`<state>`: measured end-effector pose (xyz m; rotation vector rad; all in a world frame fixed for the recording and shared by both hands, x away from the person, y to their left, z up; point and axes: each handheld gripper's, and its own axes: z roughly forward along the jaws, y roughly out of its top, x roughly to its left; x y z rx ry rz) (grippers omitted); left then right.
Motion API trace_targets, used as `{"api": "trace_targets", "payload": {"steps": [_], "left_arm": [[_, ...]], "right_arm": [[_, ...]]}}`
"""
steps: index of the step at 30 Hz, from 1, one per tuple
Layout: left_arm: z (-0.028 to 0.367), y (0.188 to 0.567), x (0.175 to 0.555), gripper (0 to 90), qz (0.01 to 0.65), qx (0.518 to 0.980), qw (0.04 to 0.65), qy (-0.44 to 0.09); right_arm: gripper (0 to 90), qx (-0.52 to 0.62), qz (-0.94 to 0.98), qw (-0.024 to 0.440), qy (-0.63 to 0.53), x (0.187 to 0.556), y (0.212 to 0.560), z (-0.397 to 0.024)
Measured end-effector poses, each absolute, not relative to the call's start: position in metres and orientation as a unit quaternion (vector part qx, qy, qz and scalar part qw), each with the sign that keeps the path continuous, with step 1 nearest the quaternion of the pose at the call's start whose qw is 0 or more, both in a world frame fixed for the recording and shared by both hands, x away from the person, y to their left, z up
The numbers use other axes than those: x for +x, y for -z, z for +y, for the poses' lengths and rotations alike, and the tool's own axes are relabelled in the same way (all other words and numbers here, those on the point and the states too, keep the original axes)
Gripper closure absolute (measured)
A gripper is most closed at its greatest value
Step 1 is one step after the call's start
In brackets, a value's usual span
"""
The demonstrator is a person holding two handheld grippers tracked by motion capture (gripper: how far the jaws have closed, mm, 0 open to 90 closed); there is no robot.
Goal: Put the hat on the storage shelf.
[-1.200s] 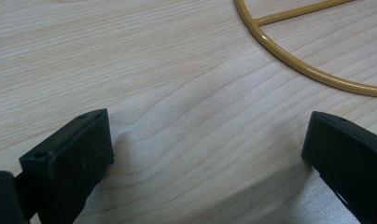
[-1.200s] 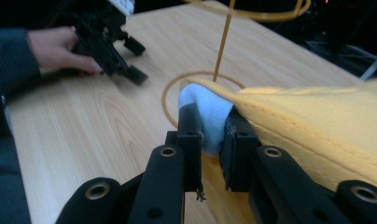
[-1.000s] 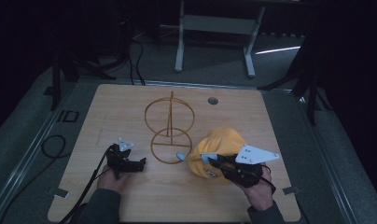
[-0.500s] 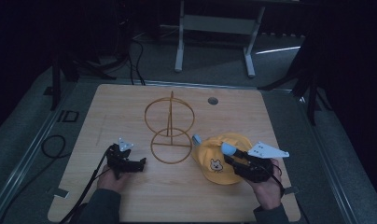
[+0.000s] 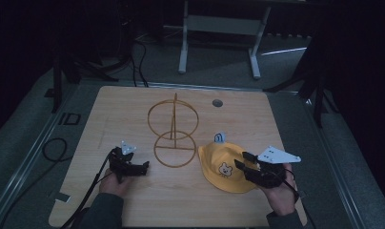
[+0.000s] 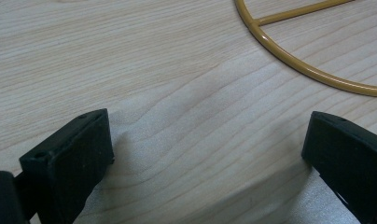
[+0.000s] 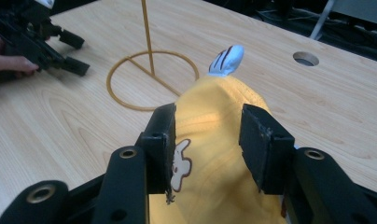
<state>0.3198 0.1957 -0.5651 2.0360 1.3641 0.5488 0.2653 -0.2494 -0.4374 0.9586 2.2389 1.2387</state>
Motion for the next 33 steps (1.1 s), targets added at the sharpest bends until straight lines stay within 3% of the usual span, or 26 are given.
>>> {"api": "trace_targets", "payload": {"steps": [18,33], "left_arm": [[0.196,0.565,0.320,1.9,0.516,0.771,0.310,-0.207],[0.196,0.565,0.320,1.9,0.516,0.771,0.310,-0.207]], "right_arm": [[57.1,0.316,0.838,0.215,-0.389,0.280,0.427,-0.245],[60.4,0.301,0.875,0.192,-0.328,0.299,0.416,-0.240]]}}
